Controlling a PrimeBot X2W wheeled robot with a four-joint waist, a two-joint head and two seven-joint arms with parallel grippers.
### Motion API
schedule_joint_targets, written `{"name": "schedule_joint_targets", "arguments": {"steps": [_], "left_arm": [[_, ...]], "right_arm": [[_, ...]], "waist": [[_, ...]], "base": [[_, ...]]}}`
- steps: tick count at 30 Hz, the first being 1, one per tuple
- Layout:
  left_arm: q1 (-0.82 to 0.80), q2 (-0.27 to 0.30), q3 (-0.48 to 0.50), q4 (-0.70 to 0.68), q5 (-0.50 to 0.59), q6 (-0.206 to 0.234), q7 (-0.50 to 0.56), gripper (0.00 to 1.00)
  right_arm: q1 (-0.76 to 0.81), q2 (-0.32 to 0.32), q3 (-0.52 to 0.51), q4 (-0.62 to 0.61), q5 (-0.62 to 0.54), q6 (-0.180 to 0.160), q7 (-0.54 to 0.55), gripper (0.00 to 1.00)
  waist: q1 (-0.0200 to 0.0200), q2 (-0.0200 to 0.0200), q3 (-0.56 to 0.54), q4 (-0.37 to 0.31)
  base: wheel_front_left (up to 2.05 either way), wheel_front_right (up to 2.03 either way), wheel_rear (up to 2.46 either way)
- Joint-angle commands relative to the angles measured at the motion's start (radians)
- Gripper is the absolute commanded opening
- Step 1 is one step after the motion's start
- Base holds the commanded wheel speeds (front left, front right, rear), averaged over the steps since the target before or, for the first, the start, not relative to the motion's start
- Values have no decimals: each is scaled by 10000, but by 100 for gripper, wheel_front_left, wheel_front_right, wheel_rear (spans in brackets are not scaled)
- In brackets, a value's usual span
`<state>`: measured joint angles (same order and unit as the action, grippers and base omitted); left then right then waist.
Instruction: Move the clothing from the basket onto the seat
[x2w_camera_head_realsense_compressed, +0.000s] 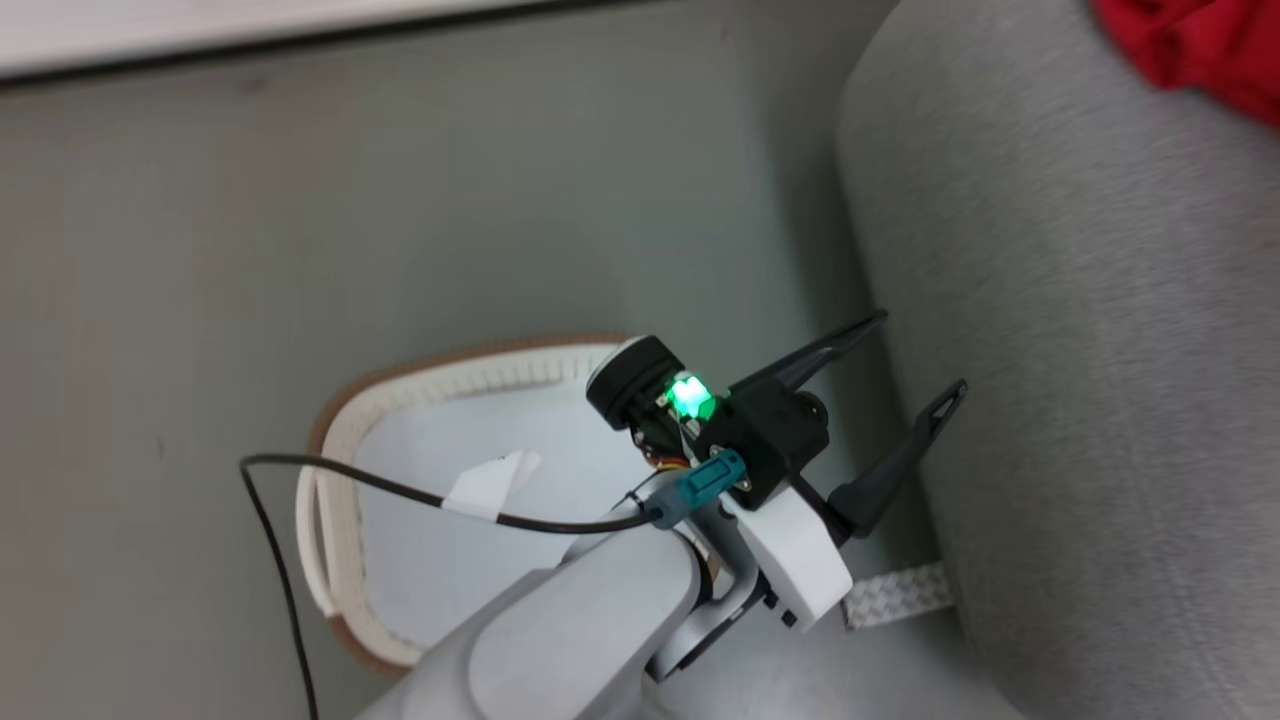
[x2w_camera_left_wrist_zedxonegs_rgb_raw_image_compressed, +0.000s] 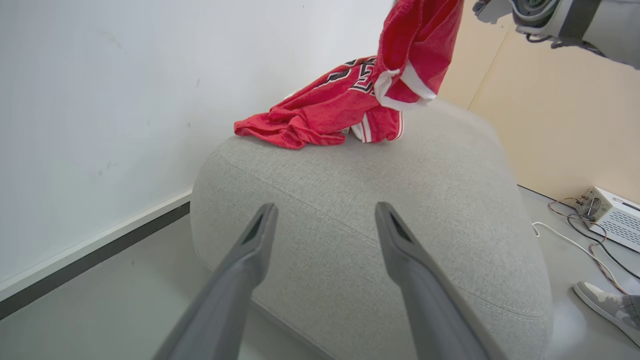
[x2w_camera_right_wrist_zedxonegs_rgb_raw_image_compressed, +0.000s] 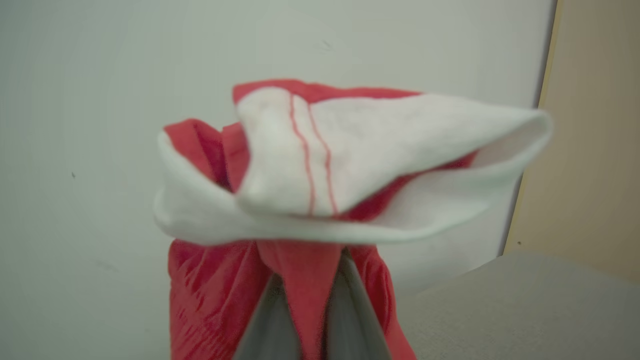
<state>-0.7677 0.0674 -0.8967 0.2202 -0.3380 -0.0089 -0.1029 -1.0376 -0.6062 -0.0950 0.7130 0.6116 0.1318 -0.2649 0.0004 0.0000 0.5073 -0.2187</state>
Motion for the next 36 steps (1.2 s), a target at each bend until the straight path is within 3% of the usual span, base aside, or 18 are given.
{"name": "schedule_joint_targets", "arguments": {"steps": [1, 9, 10, 11, 15, 21, 28, 36], "left_arm": [[-238, 62, 28, -91, 73, -15, 6, 100], [-720, -15, -20, -323, 227, 63, -183, 100], [-751, -21, -27, -302, 236, 79, -211, 100], [-766, -27, -27, -285, 239, 89, -254, 100], [-655, 5, 40, -189, 98, 194, -467, 100], [-107, 298, 355, 29, -327, 380, -760, 100], [892, 689, 783, 153, -736, 837, -1133, 100], [2192, 1084, 1423, 508, -1174, 1389, -1475, 100]], "right_arm": [[-353, -101, -250, 461, -349, -22, 10, 0], [-1238, 76, -2112, 2372, -2114, -22, 10, 0], [-1203, 171, -2430, 2458, -2413, -22, 8, 20], [-1107, 261, -2756, 2494, -2701, -22, 7, 100], [-526, 832, -3899, 1985, -3902, -22, 7, 100], [1014, 1982, -4322, 573, -5001, -22, 8, 100], [3382, 2828, -3614, -1234, -5354, -23, 10, 100], [5874, 3313, -2667, -3340, -5824, -23, 10, 100]], "waist": [[-4, 0, 1522, 857], [-4, 0, 2431, 1327], [-4, 0, 2443, 1342], [-4, 0, 2429, 1336], [-4, 0, 2075, 1160], [-4, 0, 974, 636], [-4, 0, -696, 305], [-4, 0, -2467, 699]], "base": [[0, 0, 0], [0, 0, 0], [0, 0, 0], [0, 0, 0], [0, 0, 0], [0, 0, 0], [0, 0, 0], [0, 0, 0]]}}
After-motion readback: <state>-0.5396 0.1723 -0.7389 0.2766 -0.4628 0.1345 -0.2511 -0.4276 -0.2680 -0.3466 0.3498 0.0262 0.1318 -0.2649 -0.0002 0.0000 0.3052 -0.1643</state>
